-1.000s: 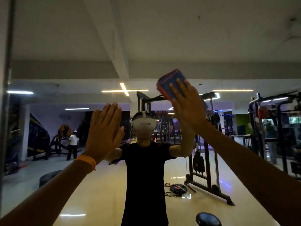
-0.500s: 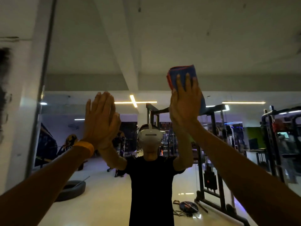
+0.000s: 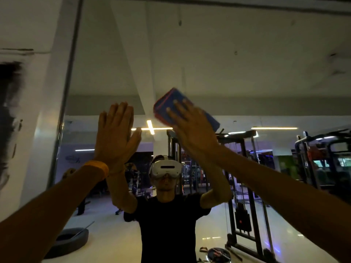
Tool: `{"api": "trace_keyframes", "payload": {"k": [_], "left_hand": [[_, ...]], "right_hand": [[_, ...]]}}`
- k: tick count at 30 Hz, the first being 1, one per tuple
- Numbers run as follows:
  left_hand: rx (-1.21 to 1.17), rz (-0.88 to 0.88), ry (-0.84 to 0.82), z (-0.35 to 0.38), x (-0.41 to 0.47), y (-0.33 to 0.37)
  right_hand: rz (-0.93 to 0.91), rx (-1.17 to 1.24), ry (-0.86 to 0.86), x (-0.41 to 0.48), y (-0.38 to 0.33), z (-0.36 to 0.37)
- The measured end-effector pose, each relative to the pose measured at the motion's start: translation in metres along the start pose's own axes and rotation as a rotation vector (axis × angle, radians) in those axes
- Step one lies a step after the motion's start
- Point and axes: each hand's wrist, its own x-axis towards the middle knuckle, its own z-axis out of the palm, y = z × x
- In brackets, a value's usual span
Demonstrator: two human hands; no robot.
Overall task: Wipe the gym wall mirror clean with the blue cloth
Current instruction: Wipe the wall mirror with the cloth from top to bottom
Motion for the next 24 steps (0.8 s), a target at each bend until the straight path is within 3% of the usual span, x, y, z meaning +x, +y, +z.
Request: {"api": "trace_keyframes", "payload": {"k": [2,4,6,8,10,12,14,16,18,19,20,21,22,23,24], "left_hand": [[-0.009,0.014,0.01,0.0,-0.001,-0.002],[-0.017,0.018,0.013,0.0,-0.002,-0.002],[-0.016,0.017,0.005,0.0,-0.002,-0.001],[-0.018,0.015,-0.003,0.0,-0.002,-0.001],[-0.02,0.024,-0.008,-0.002,-0.001,-0.001],[-0.024,0.034,-0.014,-0.004,0.0,-0.001],[-0.009,0.04,-0.01,-0.007,-0.001,-0.001],[0.0,0.042,-0.015,-0.009,-0.001,0.0],[0.0,0.041,-0.027,-0.011,0.0,0.001],[0.001,0.038,-0.03,-0.012,0.0,0.002],[-0.002,0.029,-0.033,-0.012,-0.002,0.003],[-0.011,0.011,-0.032,-0.012,-0.005,0.006],[-0.024,-0.014,-0.027,-0.011,-0.009,0.01],[-0.035,-0.034,-0.018,-0.01,-0.014,0.016],[-0.044,-0.053,-0.011,-0.009,-0.02,0.023]], "right_hand": [[-0.228,-0.032,-0.091,-0.014,0.003,0.001],[-0.3,0.013,-0.04,0.005,0.033,-0.012],[-0.086,0.159,0.133,0.027,0.081,-0.018],[0.298,0.033,0.201,0.046,0.11,-0.033],[0.467,-0.059,0.215,0.052,0.087,-0.028],[0.305,-0.056,0.07,0.028,0.02,-0.008],[-0.012,0.034,-0.057,-0.02,-0.035,0.005],[-0.226,-0.027,-0.04,-0.051,-0.025,-0.003],[-0.191,-0.056,0.051,-0.052,0.021,-0.013],[-0.105,0.015,0.129,-0.047,0.039,-0.012],[-0.013,0.264,0.411,-0.049,0.046,-0.012],[0.111,0.699,0.519,-0.06,0.055,-0.013],[0.164,0.98,0.559,-0.072,0.053,-0.009],[0.179,0.739,0.544,-0.087,0.042,-0.009],[0.12,0.298,0.34,-0.095,0.021,-0.011]]}}
